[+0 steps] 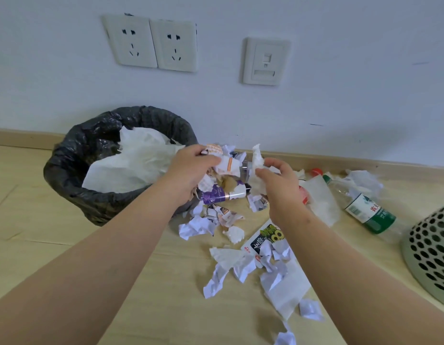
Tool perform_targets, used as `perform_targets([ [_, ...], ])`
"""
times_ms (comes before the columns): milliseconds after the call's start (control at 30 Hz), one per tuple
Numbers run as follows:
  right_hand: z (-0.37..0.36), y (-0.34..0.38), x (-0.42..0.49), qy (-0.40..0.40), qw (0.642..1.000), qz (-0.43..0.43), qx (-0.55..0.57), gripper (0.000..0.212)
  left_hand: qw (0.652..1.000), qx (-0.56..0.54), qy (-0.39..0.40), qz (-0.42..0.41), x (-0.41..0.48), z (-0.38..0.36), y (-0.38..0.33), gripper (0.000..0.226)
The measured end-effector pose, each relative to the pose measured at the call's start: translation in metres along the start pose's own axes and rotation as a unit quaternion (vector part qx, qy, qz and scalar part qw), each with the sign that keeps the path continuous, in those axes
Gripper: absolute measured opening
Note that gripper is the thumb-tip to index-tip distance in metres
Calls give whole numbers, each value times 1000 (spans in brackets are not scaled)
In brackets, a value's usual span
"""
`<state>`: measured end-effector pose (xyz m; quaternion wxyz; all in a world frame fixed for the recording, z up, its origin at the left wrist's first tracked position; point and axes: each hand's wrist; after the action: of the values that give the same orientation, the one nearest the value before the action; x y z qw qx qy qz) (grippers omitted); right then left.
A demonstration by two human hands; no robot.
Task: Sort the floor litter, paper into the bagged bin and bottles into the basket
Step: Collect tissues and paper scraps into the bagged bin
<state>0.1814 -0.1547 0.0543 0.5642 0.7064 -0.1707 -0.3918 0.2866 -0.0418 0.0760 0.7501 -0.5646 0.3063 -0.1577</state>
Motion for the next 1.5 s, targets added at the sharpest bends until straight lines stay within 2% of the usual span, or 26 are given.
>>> perform_targets([
  [133, -22, 12, -2, 27, 999, 29, 33, 27, 983, -170, -56, 42, 1, 17, -14, 7],
  [267, -52, 34, -2, 85, 994, 70, 2, 32, 965, -226, -134, 4, 8, 43, -25, 26],
  [333, -74, 45, -1, 123, 986, 105, -40, 32, 958, -218, -187, -25, 9, 58, -30, 26],
  [467, -114, 48, 4, 169, 947, 185, -200, 35, 954, -113, -277, -37, 14, 82, -17, 31],
  [600, -134, 33, 13, 182, 870, 249, -384, 41, 952, 14, -305, -7, 16, 104, 8, 34],
  [767, -157, 21, 19, 199, 754, 280, -560, 46, 935, 248, -252, 16, 28, 123, 34, 34],
  [933, -184, 10, 24, 205, 595, 248, -737, 33, 900, 379, -194, 89, 40, 134, 53, 39],
  [1033, -190, 8, 27, 216, 546, 207, -783, 33, 881, 431, -150, 126, 45, 137, 55, 42],
  [1133, -192, 8, 27, 228, 515, 180, -806, 34, 879, 437, -112, 155, 50, 138, 57, 41],
  [1200, -191, 9, 26, 216, 514, 184, -810, 35, 881, 437, -112, 146, 49, 136, 55, 41],
  [1267, -188, 9, 24, 182, 543, 220, -790, 37, 879, 443, -137, 108, 46, 135, 51, 46],
  [1400, -166, 11, 18, 121, 666, 298, -673, 46, 866, 465, -185, 5, 40, 125, 32, 47],
  [1500, -135, 13, 17, 83, 759, 299, -573, 45, 826, 519, -202, -81, 34, 107, 13, 41],
])
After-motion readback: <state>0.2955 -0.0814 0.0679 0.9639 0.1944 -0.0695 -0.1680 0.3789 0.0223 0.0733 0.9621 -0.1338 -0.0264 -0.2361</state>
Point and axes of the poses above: each hand's wrist, its own x-axis towards the middle knuckle, its own z-axis out of the back of the hand, y = z × x, and after that the axes turned 7 degrees about y, right-handed
